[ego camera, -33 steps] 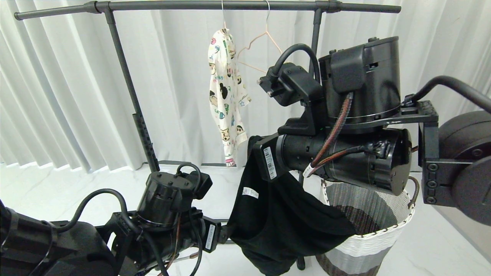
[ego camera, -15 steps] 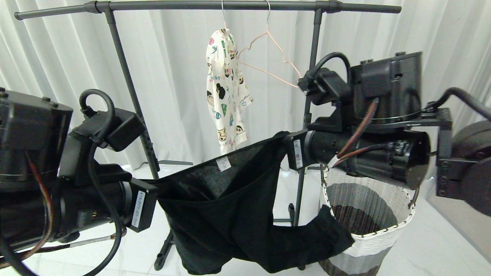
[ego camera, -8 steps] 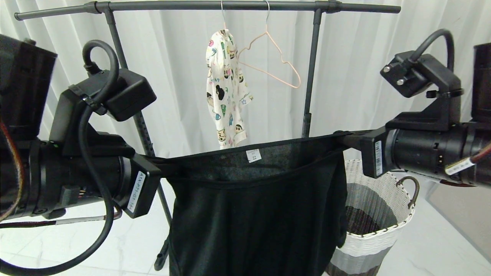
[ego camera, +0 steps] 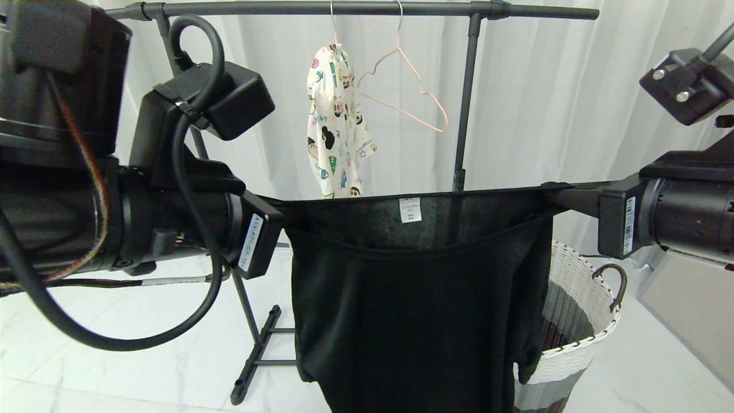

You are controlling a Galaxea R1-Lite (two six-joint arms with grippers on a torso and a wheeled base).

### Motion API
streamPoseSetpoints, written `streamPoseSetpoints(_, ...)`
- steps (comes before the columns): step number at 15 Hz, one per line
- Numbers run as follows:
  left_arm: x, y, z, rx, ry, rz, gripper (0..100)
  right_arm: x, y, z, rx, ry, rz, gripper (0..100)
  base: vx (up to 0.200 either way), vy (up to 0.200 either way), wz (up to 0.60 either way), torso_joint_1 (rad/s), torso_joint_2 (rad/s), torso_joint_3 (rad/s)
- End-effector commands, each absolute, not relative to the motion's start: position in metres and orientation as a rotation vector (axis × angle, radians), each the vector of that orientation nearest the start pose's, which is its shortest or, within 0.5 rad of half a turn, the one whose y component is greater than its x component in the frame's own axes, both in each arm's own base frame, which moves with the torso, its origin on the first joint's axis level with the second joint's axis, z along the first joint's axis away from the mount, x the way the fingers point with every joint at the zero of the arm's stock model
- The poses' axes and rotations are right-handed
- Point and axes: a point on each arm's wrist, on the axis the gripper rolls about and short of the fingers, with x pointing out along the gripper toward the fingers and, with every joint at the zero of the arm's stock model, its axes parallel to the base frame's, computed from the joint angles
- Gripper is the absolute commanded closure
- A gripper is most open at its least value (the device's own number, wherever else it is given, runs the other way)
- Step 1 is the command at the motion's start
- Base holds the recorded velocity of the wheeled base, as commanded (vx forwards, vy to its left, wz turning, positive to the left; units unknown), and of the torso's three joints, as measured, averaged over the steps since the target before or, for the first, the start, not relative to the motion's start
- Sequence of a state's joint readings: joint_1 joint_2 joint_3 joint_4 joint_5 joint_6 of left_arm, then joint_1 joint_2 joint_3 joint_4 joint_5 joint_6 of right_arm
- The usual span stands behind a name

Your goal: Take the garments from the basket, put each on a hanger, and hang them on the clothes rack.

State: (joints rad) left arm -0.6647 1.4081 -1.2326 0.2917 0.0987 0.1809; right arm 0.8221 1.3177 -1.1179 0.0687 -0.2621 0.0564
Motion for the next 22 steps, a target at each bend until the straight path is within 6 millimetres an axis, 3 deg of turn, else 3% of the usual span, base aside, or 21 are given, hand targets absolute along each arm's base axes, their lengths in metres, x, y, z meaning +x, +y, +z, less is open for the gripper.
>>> streamPoseSetpoints(1, 0.189, -0.149, 0.288, 0.357, 0.407, -0.608, 100, 0.147, 0.136, 0.307, -0.082, 0.234, 0.507, 100, 0.0, 0.0, 0.0, 0.0, 0.0, 0.0)
streamPoseSetpoints(4, 0.181, -0.154, 0.294, 0.359, 0.372, -0.648, 100, 0.141, 0.127, 0.312, -0.106, 0.219, 0.497, 100, 0.0, 0.0, 0.0, 0.0, 0.0, 0.0)
streamPoseSetpoints(7, 0.158, -0.172, 0.297, 0.365, 0.338, -0.817, 100, 0.118, 0.106, 0.313, -0.167, 0.248, 0.517, 100, 0.0, 0.0, 0.0, 0.0, 0.0, 0.0)
streamPoseSetpoints(8, 0.158, -0.178, 0.296, 0.366, 0.33, -0.833, 100, 0.113, 0.102, 0.314, -0.169, 0.251, 0.521, 100, 0.0, 0.0, 0.0, 0.0, 0.0, 0.0)
streamPoseSetpoints(10, 0.173, -0.206, 0.289, 0.335, 0.25, -0.856, 100, 0.077, 0.086, 0.309, -0.188, 0.312, 0.634, 100, 0.0, 0.0, 0.0, 0.0, 0.0, 0.0)
streamPoseSetpoints(13, 0.184, -0.218, 0.286, 0.334, 0.206, -0.872, 100, 0.045, 0.089, 0.302, -0.177, 0.393, 0.873, 100, 0.0, 0.0, 0.0, 0.0, 0.0, 0.0)
streamPoseSetpoints(17, 0.181, -0.216, 0.285, 0.32, 0.209, -0.925, 100, 0.047, 0.097, 0.298, -0.174, 0.412, 0.878, 100, 0.0, 0.0, 0.0, 0.0, 0.0, 0.0)
streamPoseSetpoints(19, 0.169, -0.205, 0.286, 0.319, 0.213, -0.931, 100, 0.053, 0.099, 0.3, -0.142, 0.413, 0.826, 100, 0.0, 0.0, 0.0, 0.0, 0.0, 0.0)
streamPoseSetpoints(22, 0.131, -0.176, 0.284, 0.368, 0.304, -0.978, 100, 0.096, 0.13, 0.315, -0.034, 0.318, 0.723, 100, 0.0, 0.0, 0.0, 0.0, 0.0, 0.0)
